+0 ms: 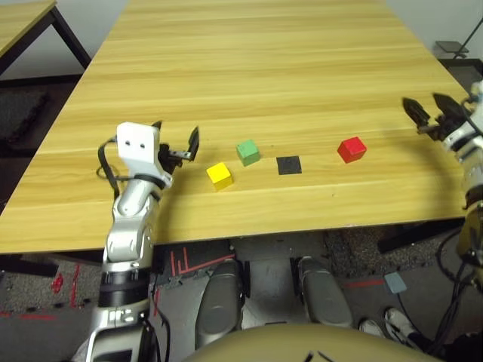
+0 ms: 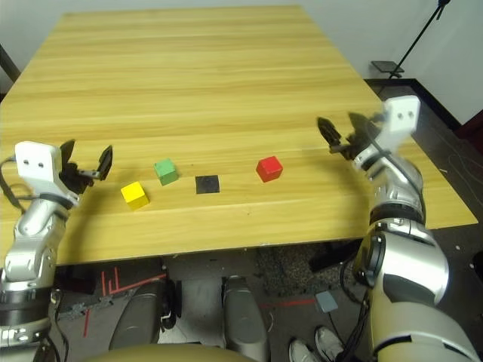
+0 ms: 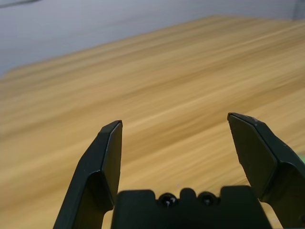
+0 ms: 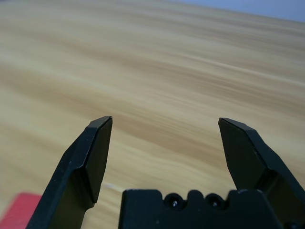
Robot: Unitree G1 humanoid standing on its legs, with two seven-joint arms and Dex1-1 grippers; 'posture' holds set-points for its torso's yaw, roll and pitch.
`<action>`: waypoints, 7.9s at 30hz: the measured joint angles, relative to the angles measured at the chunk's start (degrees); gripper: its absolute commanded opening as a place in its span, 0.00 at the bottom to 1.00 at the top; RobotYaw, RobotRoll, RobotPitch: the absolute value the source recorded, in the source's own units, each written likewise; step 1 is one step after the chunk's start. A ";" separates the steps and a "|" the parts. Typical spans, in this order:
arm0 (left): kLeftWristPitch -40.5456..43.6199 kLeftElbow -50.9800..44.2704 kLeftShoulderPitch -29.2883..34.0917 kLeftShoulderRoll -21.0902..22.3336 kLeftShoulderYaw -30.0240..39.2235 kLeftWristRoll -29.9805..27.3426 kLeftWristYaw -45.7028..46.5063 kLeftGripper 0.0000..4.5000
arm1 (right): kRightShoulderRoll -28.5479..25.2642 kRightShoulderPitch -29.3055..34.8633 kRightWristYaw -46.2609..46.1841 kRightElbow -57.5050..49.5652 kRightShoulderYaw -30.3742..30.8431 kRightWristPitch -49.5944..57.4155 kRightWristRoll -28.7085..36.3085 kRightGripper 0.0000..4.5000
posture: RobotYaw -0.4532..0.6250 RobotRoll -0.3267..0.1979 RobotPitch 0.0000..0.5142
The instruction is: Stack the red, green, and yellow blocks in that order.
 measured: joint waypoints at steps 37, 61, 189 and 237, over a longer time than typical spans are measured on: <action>30.77 -19.11 1.42 13.01 -2.61 -11.33 -8.05 1.00 | 5.98 -18.38 15.63 7.56 29.76 -15.45 -32.89 1.00 | 0.90 0.30 0.24; 28.61 -17.38 0.46 8.40 -6.10 -9.73 -3.29 1.00 | 6.56 -19.28 26.92 8.24 27.25 -12.05 -29.67 0.92 | 0.85 0.15 0.26; 29.82 17.85 -38.40 -5.83 -29.04 10.67 -31.11 0.46 | -0.96 11.41 12.64 -50.16 15.55 37.03 9.92 1.00 | 0.62 0.48 0.16; 36.02 8.03 -33.07 -3.77 -25.68 9.75 -25.50 0.99 | -1.68 16.53 8.12 -57.11 13.26 40.65 13.82 1.00 | 0.64 0.47 0.16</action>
